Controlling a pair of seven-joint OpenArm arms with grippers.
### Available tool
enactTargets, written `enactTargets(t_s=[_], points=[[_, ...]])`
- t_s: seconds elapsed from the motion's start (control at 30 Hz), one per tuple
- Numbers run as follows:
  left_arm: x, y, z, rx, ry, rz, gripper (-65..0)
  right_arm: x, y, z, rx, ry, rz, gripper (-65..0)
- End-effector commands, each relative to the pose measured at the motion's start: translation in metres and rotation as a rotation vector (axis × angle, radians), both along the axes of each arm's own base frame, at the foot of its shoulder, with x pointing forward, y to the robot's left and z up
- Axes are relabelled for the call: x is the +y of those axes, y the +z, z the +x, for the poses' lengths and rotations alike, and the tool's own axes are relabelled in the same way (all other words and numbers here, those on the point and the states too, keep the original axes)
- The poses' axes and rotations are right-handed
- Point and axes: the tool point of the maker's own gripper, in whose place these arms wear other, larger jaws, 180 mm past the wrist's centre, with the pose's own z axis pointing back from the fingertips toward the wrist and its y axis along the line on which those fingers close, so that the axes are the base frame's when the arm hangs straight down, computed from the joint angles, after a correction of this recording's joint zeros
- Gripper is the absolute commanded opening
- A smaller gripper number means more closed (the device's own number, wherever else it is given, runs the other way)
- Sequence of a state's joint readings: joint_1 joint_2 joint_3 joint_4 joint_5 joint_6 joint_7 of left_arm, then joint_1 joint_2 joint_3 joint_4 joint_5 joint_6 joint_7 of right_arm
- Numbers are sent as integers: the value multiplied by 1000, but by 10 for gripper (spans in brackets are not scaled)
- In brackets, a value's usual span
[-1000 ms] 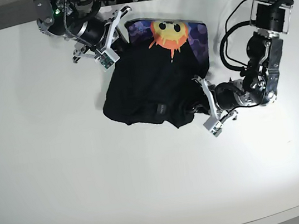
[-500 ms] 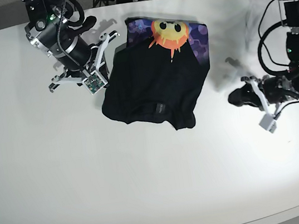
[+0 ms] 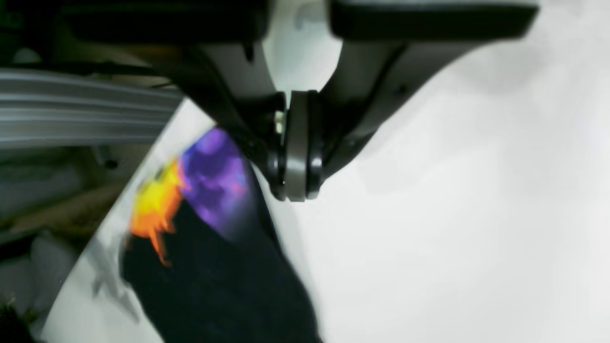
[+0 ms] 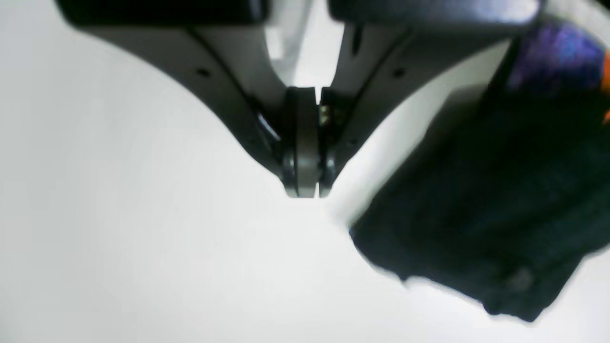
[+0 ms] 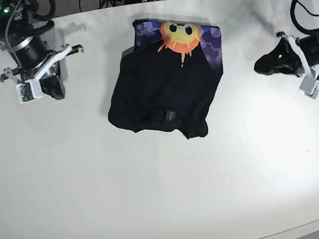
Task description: Fold the T-shirt properly
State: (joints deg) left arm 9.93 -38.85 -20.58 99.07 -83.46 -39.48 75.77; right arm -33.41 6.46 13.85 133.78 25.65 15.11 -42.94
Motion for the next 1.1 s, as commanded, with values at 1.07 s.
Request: enactTargets(t_s=[1.07], points=[[-28,-64,-275,605,107,78,-650,-64,-61,-246,737,54,226,-650]])
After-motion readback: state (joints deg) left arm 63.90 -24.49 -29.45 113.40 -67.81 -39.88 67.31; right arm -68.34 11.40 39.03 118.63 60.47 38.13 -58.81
